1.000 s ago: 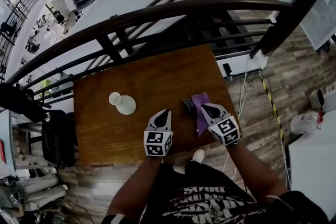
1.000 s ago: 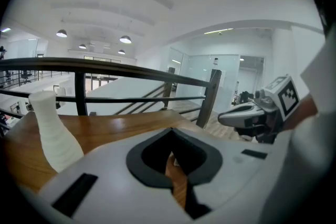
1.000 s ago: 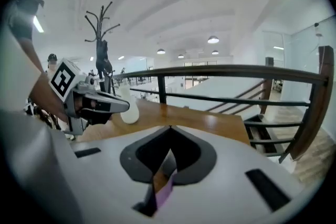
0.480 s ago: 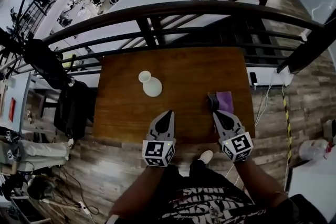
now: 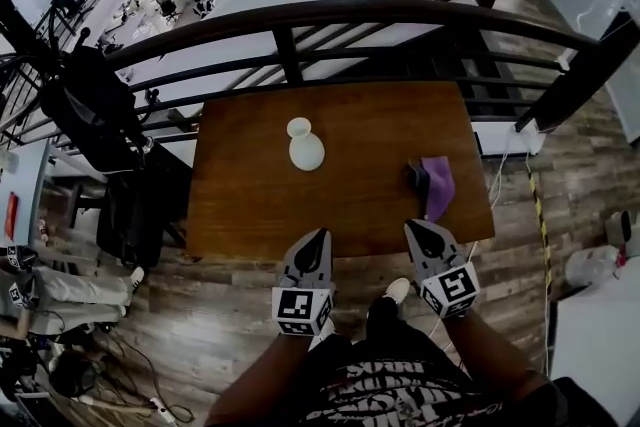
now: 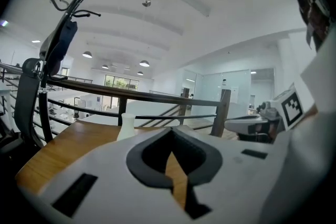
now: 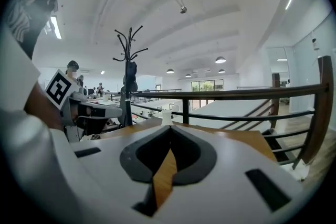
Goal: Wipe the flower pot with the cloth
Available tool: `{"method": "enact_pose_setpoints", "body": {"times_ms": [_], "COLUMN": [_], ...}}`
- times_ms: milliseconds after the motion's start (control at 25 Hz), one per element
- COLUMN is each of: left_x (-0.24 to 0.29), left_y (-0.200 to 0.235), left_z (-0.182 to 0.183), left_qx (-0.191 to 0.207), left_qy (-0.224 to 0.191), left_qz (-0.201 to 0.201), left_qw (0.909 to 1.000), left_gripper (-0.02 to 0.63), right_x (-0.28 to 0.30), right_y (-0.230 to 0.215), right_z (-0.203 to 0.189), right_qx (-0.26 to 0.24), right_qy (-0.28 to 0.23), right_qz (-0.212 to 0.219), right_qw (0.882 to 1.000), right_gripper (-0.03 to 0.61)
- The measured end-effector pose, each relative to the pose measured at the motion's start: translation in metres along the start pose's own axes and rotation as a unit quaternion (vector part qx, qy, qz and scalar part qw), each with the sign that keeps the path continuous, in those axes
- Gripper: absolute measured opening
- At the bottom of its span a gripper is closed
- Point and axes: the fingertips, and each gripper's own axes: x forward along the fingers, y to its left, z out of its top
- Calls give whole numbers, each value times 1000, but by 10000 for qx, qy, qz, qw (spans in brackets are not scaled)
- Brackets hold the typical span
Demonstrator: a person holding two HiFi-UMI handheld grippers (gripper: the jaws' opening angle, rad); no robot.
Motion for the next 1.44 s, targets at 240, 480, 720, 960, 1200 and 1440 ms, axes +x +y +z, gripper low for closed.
{"method": "enact_pose_setpoints", "body": {"times_ms": [240, 480, 720, 960, 1200, 1440], "left_x": [-54, -84, -97, -96, -101, -103], "left_y": [-7, -16, -30, -62, -79, -92], "left_z": [-13, -15, -14, -1, -9, -5], "left_qx": [-16, -62, -123, -99, 17, 109], "left_qy": [-83, -109, -164, -232, -105, -118], "left_qz": [-392, -646, -520, -442, -373, -349], "left_qw": [9992, 9978, 9984, 9987, 9992, 9993], "left_gripper": [-2, -2, -2, -2, -2, -2], "right_x": [-34, -58, -83, -98, -105, -114], "right_y": [70, 95, 98, 91, 88, 88], "right_z": [-19, -12, -4, 4, 0, 5], "right_qx": [99, 214, 109, 55, -3, -10], "right_qy": [156, 64, -11, -113, -177, -146], "right_qz": [-296, -445, -325, -78, 122, 208], "right_qw": [9994, 9988, 9994, 9999, 9998, 9997], "right_gripper": [-2, -2, -2, -2, -2, -2]}}
